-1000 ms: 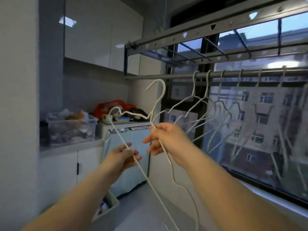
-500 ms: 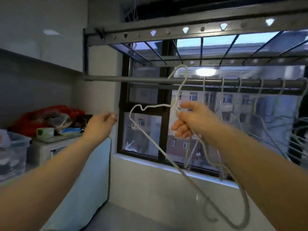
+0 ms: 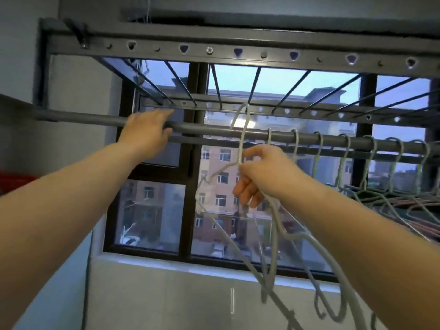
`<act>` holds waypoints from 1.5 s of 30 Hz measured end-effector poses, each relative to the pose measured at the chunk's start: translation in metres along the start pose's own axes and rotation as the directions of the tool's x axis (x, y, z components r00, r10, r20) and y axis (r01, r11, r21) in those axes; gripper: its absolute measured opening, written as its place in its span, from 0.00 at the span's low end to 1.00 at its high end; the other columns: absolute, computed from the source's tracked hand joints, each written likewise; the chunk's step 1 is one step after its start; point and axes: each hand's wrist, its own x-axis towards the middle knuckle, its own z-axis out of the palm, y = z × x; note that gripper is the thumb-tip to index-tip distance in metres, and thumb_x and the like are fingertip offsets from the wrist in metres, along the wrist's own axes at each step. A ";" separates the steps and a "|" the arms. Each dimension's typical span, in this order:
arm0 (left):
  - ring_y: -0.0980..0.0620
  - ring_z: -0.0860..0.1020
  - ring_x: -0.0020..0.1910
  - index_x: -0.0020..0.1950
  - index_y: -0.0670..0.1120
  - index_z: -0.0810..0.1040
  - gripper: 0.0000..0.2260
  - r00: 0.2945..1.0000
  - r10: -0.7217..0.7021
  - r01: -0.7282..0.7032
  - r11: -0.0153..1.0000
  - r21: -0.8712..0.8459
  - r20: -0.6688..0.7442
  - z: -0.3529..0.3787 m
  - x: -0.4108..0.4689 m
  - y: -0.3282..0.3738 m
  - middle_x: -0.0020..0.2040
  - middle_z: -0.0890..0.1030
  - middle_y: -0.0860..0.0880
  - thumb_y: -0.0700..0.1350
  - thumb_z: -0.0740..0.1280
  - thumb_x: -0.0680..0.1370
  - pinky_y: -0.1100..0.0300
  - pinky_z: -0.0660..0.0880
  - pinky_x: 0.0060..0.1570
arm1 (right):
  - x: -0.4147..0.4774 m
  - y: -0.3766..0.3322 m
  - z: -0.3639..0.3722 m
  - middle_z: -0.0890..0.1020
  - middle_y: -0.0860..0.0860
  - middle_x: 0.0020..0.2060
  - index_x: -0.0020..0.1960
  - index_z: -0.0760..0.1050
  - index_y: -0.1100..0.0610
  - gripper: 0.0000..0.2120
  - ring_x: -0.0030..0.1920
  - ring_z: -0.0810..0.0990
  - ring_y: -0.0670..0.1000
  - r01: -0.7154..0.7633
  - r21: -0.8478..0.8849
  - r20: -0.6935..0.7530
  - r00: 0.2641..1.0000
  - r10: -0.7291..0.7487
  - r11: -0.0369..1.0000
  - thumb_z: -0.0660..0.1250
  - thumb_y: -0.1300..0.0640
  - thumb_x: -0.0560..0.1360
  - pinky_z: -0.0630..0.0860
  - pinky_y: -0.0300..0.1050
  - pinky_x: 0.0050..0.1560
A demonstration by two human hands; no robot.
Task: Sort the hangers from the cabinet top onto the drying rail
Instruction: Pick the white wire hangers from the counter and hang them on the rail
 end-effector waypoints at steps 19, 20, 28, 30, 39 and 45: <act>0.35 0.71 0.60 0.66 0.43 0.70 0.17 0.967 0.228 -0.236 0.970 -0.056 -0.115 0.032 0.013 -0.043 0.60 0.75 0.37 0.45 0.60 0.78 0.42 0.64 0.60 | -0.014 -0.023 0.031 0.75 0.50 0.15 0.50 0.68 0.61 0.06 0.12 0.68 0.45 -0.285 -0.256 -0.161 0.955 0.249 0.924 0.53 0.63 0.79 0.65 0.30 0.16; 0.35 0.71 0.59 0.66 0.43 0.70 0.17 0.966 0.231 -0.238 0.969 -0.058 -0.113 0.032 0.013 -0.044 0.61 0.75 0.37 0.45 0.59 0.78 0.41 0.64 0.60 | -0.017 -0.024 0.033 0.75 0.50 0.15 0.54 0.68 0.62 0.07 0.12 0.68 0.45 -0.300 -0.254 -0.171 0.950 0.262 0.920 0.52 0.64 0.79 0.65 0.30 0.16; 0.35 0.70 0.61 0.67 0.44 0.69 0.18 0.970 0.239 -0.241 0.968 -0.073 -0.036 0.023 0.012 -0.046 0.62 0.74 0.37 0.46 0.58 0.78 0.41 0.62 0.62 | -0.017 -0.045 0.046 0.77 0.55 0.24 0.58 0.67 0.66 0.11 0.11 0.68 0.45 -0.333 -0.215 -0.282 0.921 0.268 0.918 0.52 0.65 0.79 0.63 0.29 0.15; 0.36 0.69 0.62 0.68 0.45 0.68 0.18 0.969 0.246 -0.246 0.965 -0.092 -0.014 0.020 0.013 -0.048 0.63 0.74 0.38 0.47 0.59 0.78 0.41 0.61 0.64 | -0.010 -0.050 0.047 0.76 0.55 0.26 0.55 0.67 0.67 0.09 0.11 0.68 0.44 -0.351 -0.239 -0.309 0.912 0.272 0.905 0.52 0.64 0.79 0.64 0.30 0.16; 0.39 0.67 0.65 0.70 0.47 0.65 0.21 0.967 0.255 -0.251 0.959 -0.131 0.018 0.019 0.013 -0.052 0.66 0.71 0.41 0.48 0.59 0.78 0.43 0.56 0.67 | 0.027 -0.042 0.048 0.78 0.58 0.32 0.55 0.68 0.67 0.10 0.24 0.72 0.51 -0.369 -0.261 -0.392 0.885 0.251 0.892 0.52 0.64 0.79 0.70 0.41 0.28; 0.42 0.64 0.68 0.71 0.48 0.63 0.21 0.970 0.244 -0.237 0.957 -0.166 0.024 0.023 0.012 -0.051 0.68 0.70 0.43 0.49 0.59 0.78 0.45 0.52 0.70 | 0.044 -0.024 0.049 0.77 0.57 0.30 0.51 0.68 0.65 0.08 0.24 0.73 0.51 -0.370 -0.235 -0.393 0.882 0.261 0.899 0.52 0.64 0.79 0.71 0.41 0.27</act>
